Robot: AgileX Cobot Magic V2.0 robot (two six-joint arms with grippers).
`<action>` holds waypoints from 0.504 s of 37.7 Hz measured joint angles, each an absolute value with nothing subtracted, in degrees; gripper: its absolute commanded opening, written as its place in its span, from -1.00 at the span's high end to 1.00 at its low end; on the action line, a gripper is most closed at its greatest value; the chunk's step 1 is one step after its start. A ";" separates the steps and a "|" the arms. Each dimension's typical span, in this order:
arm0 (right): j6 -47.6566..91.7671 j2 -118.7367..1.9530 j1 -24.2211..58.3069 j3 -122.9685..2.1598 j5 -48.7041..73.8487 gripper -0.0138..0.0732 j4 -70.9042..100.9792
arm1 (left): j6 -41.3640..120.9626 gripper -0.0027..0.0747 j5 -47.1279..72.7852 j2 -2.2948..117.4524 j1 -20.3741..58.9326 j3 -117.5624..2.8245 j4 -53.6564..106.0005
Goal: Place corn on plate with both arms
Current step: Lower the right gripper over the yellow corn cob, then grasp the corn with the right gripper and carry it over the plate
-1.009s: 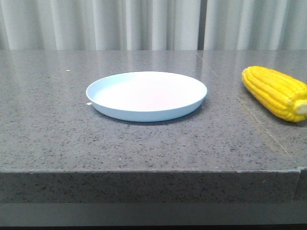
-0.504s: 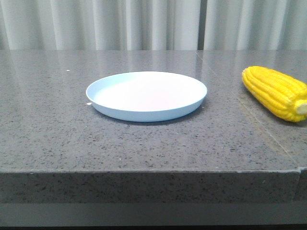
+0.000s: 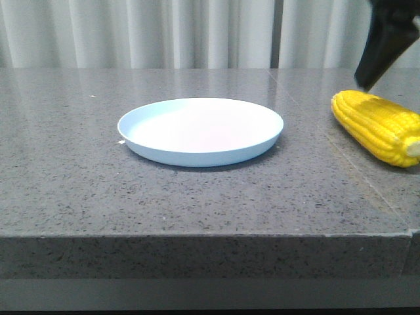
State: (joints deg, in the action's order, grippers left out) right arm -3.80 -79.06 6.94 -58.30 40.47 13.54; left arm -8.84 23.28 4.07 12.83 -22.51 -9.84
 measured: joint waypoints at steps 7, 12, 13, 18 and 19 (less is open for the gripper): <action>-3.94 -84.56 8.10 -58.43 40.47 -0.64 13.85 | -8.84 0.98 23.28 4.07 12.83 -22.17 -9.84; -3.94 -84.58 8.33 -58.51 40.47 -0.19 14.82 | -8.84 0.98 23.28 4.07 12.83 -22.17 -9.86; -3.94 -84.58 8.33 -58.51 40.47 -0.06 15.12 | -8.84 0.98 23.28 4.07 12.83 -22.17 -9.86; -3.94 -84.58 8.33 -58.51 40.16 0.29 15.62 | -8.84 0.98 23.28 4.07 12.83 -22.17 -9.86; -3.94 -84.58 8.33 -58.51 39.84 0.29 15.62 | -8.84 0.98 23.28 4.07 12.83 -22.17 -9.86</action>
